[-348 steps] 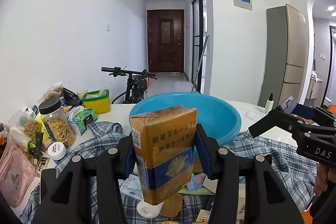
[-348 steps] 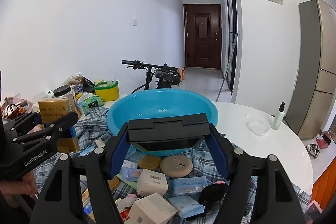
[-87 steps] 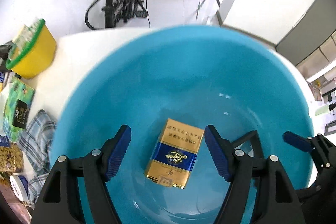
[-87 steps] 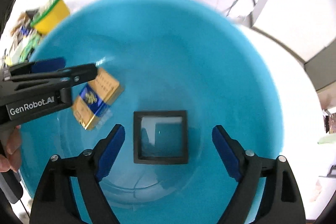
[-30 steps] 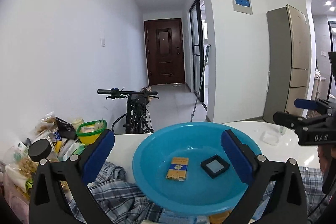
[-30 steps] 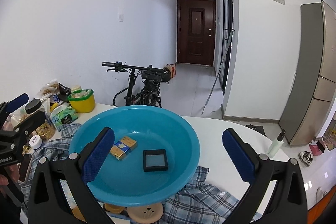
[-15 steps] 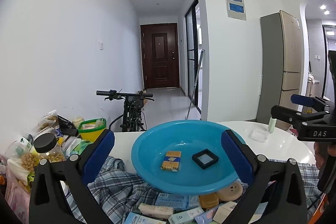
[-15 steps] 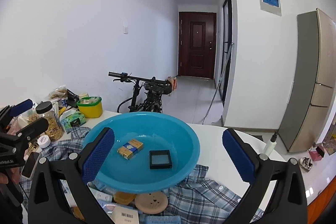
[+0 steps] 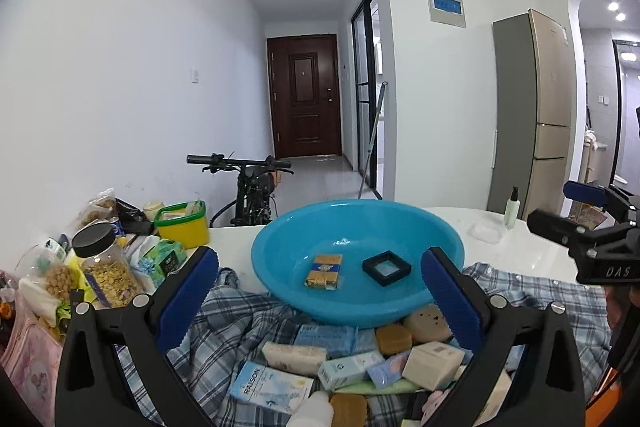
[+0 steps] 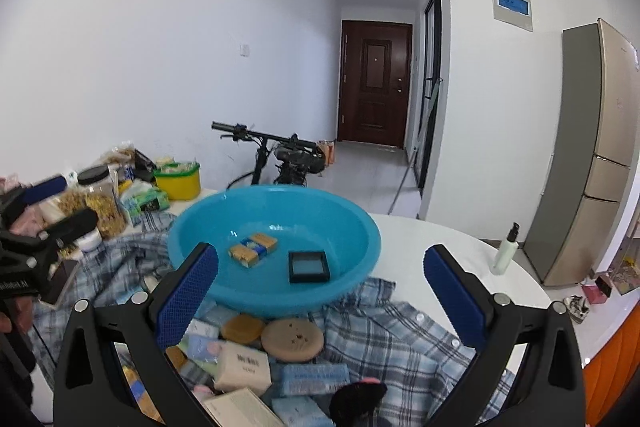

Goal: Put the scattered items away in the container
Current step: 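Lift both grippers out of the basin and move toward the items on the shirt, then lower the left gripper onto the white bottle and close on it, then move the right gripper toward the beige cardboard box among the items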

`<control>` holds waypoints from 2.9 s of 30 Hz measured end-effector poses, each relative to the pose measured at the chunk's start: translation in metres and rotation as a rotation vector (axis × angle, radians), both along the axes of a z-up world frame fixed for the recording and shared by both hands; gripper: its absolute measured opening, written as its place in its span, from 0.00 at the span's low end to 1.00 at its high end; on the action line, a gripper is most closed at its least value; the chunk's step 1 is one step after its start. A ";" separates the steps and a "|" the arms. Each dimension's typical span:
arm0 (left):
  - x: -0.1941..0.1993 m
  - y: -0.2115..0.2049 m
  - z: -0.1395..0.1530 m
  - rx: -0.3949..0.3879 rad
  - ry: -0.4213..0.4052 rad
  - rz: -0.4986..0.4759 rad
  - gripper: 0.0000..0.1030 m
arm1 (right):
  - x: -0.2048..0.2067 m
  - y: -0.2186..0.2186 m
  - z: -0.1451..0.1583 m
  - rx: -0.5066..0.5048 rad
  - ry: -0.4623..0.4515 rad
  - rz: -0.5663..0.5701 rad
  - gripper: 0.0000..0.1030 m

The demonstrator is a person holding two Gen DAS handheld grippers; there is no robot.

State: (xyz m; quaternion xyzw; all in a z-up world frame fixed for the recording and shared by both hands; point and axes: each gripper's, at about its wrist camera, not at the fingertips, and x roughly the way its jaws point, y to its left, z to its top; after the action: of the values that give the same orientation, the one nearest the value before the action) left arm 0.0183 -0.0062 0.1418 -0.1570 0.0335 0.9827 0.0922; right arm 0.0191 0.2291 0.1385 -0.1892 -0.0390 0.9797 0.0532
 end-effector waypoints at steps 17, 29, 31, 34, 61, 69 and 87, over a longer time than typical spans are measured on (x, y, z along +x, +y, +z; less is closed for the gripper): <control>0.001 -0.002 -0.096 -0.006 -0.251 0.018 1.00 | 0.019 0.008 -0.071 -0.069 -0.125 -0.036 1.00; 0.003 -0.016 -0.136 0.006 -0.372 0.063 1.00 | 0.029 0.009 -0.117 -0.108 -0.258 -0.034 1.00; 0.002 -0.020 -0.143 0.017 -0.396 0.073 1.00 | 0.030 0.009 -0.121 -0.109 -0.267 -0.037 1.00; 0.000 -0.023 -0.150 0.031 -0.424 0.075 1.00 | 0.030 0.008 -0.124 -0.120 -0.276 -0.033 1.00; -0.038 -0.025 -0.180 0.081 -0.456 -0.016 0.40 | 0.037 0.025 -0.132 -0.172 -0.296 -0.059 1.00; -0.036 -0.025 -0.179 0.081 -0.463 -0.022 0.40 | 0.040 0.024 -0.131 -0.176 -0.293 -0.047 1.00; -0.013 -0.024 -0.157 0.074 -0.428 -0.039 0.40 | 0.048 -0.005 -0.129 -0.233 -0.281 0.180 0.99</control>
State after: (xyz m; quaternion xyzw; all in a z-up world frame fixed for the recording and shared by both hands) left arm 0.0053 -0.0299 -0.0151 -0.3578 -0.0199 0.9256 0.1218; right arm 0.0667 0.2239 0.0093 -0.3246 0.0508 0.9424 -0.0626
